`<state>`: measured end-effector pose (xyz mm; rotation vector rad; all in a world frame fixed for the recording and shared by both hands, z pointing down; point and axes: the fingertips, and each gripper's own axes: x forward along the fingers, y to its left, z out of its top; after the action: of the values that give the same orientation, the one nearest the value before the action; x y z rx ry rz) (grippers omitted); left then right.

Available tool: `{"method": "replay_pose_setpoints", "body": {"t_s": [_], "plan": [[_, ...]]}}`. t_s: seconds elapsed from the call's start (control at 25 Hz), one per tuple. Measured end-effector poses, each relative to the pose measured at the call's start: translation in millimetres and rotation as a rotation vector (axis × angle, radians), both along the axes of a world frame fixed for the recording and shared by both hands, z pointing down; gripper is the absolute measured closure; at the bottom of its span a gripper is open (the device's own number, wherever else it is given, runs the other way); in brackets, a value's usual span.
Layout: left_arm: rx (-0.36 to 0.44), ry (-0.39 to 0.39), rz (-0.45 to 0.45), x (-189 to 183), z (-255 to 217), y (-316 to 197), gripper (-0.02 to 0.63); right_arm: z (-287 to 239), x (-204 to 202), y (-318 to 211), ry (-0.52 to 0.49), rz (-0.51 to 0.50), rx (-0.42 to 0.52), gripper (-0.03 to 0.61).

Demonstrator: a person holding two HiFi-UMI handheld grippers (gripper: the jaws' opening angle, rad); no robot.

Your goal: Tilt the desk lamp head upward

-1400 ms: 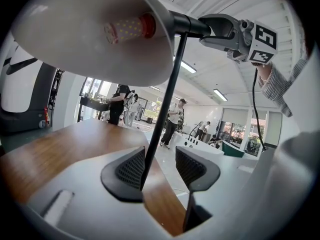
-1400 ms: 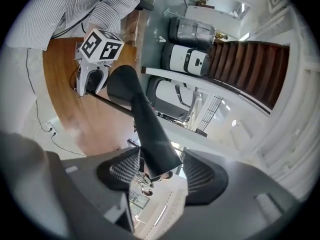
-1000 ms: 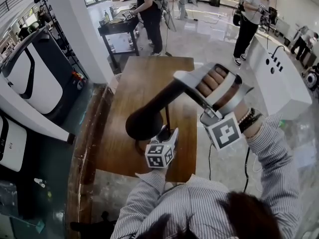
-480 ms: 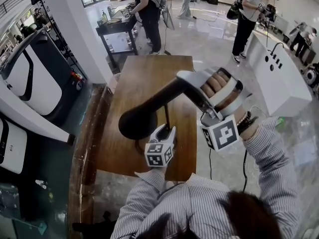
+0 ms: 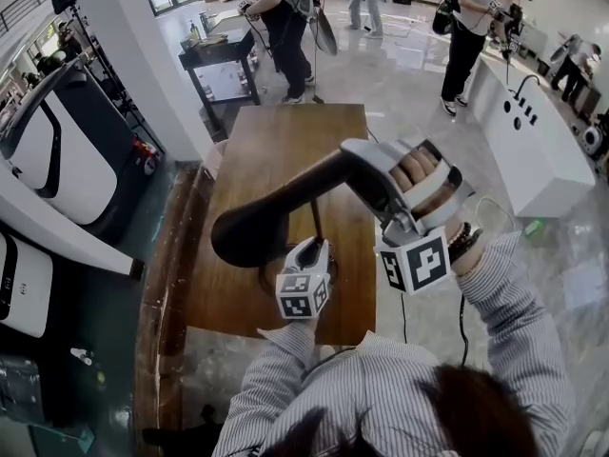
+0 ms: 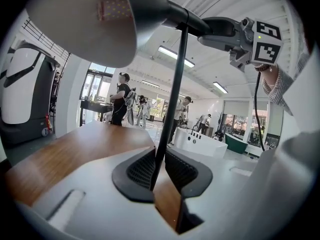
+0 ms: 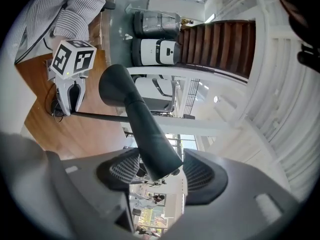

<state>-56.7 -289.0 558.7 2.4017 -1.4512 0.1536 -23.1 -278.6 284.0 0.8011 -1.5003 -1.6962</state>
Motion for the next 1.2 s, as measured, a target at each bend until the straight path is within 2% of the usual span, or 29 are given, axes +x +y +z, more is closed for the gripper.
{"method": "replay_pose_setpoints", "body": {"t_s": [0.32,0.64,0.84,1.2], "plan": [[0.004,0.002,0.009,-2,-2,-2,0.551,6,5,-2,-0.173,0.031,-0.056,0.321],[0.001,0.013,0.032,-2,-2,-1,0.551,17,11,-3,-0.391,0.053,-0.114,0.32],[0.0,0.009,0.038,-2,-1,-2,0.551,25,13,-3,-0.535,0.048,-0.175,0.321],[0.002,0.008,0.048,-2,-3,-1,0.551,37,14,-1,-0.71,0.062,-0.286,0.322]]}}
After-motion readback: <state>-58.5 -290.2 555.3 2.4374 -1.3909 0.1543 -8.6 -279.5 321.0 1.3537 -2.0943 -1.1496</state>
